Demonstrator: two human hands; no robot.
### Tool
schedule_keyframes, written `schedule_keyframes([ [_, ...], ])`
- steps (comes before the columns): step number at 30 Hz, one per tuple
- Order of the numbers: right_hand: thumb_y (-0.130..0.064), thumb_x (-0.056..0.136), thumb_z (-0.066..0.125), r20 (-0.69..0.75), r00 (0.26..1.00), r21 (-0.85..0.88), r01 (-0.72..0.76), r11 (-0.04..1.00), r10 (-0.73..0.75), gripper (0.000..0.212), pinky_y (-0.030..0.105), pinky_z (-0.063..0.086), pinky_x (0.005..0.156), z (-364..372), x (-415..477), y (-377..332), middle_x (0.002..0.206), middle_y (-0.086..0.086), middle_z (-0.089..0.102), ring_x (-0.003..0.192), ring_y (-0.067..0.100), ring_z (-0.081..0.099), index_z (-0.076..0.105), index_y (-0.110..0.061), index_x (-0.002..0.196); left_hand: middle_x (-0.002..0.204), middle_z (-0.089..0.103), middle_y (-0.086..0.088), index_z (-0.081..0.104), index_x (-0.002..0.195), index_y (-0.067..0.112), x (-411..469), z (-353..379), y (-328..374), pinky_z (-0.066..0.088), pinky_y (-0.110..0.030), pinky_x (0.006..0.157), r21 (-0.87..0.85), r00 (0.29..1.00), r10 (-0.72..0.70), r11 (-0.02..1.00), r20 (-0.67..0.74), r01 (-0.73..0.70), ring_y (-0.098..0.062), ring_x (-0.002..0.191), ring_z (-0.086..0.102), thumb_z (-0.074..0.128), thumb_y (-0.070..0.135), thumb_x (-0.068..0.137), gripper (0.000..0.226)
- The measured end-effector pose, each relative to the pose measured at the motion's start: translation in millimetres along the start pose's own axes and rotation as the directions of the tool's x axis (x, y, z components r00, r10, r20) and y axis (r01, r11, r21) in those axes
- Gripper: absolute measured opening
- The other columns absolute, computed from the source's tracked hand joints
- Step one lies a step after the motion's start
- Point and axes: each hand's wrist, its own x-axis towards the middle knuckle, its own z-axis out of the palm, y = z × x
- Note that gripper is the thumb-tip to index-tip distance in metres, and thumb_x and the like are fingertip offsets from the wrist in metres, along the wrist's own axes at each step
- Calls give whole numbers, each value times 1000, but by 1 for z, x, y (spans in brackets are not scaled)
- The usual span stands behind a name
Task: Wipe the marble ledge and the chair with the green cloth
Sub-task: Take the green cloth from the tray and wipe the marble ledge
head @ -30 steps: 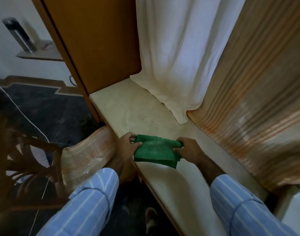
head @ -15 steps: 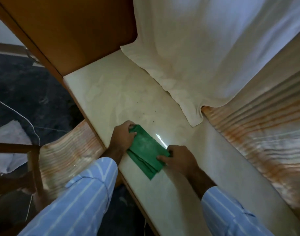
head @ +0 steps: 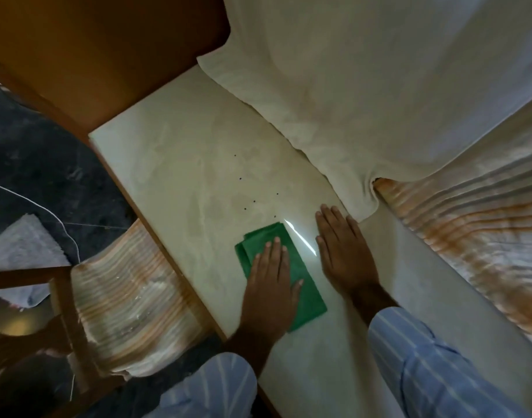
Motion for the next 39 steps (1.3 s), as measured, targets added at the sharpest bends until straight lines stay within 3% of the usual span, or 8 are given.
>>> schedule_keyframes([
  [3, -27, 109, 32, -6, 1000, -9, 3, 1000, -3, 55, 49, 33, 128, 1, 0, 0, 168, 11, 42, 158, 26, 38, 42, -9, 161, 167, 11, -12, 18, 157, 8, 25, -12, -21, 15, -46, 125, 24, 991, 128, 991, 25, -129, -27, 154, 8, 22, 56, 101, 74],
  [6, -28, 110, 32, 0, 1000, -34, -1, 999, 1, 56, 49, 32, 128, 2, 1, 1, 169, 11, 41, 158, 26, 37, 40, -9, 161, 166, 18, -13, 22, 156, 6, 67, -32, -45, 16, -44, 124, 42, 989, 147, 988, -18, -146, -28, 153, 14, 30, 49, 103, 69],
  [12, -33, 110, 32, -46, 999, -68, 2, 998, -6, 57, 48, 28, 130, 10, 0, 1, 170, 9, 38, 160, 25, 34, 39, -10, 162, 163, 21, -20, 30, 153, -1, 159, -76, -106, 18, -44, 123, 34, 995, 28, 999, -95, -25, -33, 151, 19, 36, 40, 105, 63],
  [19, -33, 111, 30, -76, 997, -87, 7, 996, -14, 57, 47, 27, 130, 13, 0, 2, 171, 9, 37, 160, 25, 33, 38, -10, 162, 162, 20, -24, 26, 153, -4, 243, -103, -142, 19, -44, 122, 29, 984, -119, 992, -134, 124, -38, 150, 21, 32, 39, 106, 64],
  [23, -35, 110, 28, -44, 999, -78, -5, 997, 2, 59, 48, 28, 130, 8, 0, -2, 172, 10, 36, 160, 26, 33, 38, -9, 163, 163, 21, -21, 25, 154, -2, 208, -81, -107, 19, -46, 122, 17, 978, -131, 991, -166, 135, -34, 150, 21, 27, 38, 105, 63],
  [29, -36, 110, 26, 0, 1000, -86, -20, 996, 20, 61, 49, 27, 130, 6, 1, -2, 172, 10, 34, 161, 25, 31, 35, -10, 164, 164, 21, -15, 26, 155, 4, 55, -25, -85, 22, -49, 122, 24, 983, 168, 986, -70, -167, -29, 152, 18, 28, 44, 104, 65],
  [33, -37, 110, 25, 12, 999, -90, -30, 996, 31, 61, 49, 26, 130, 5, 3, -1, 172, 10, 34, 161, 25, 30, 33, -11, 164, 164, 25, -13, 32, 153, 2, 29, -24, -106, 24, -48, 120, 44, 953, 300, 953, -39, -298, -26, 152, 20, 36, 45, 103, 66],
  [39, -36, 110, 29, 18, 999, -93, -30, 995, 32, 60, 47, 24, 132, 6, 2, -2, 173, 9, 32, 162, 24, 28, 32, -12, 165, 163, 25, -15, 29, 154, 2, 128, -59, -123, 17, -44, 124, 20, 989, 104, 994, -103, -103, -29, 151, 21, 34, 44, 104, 65],
])
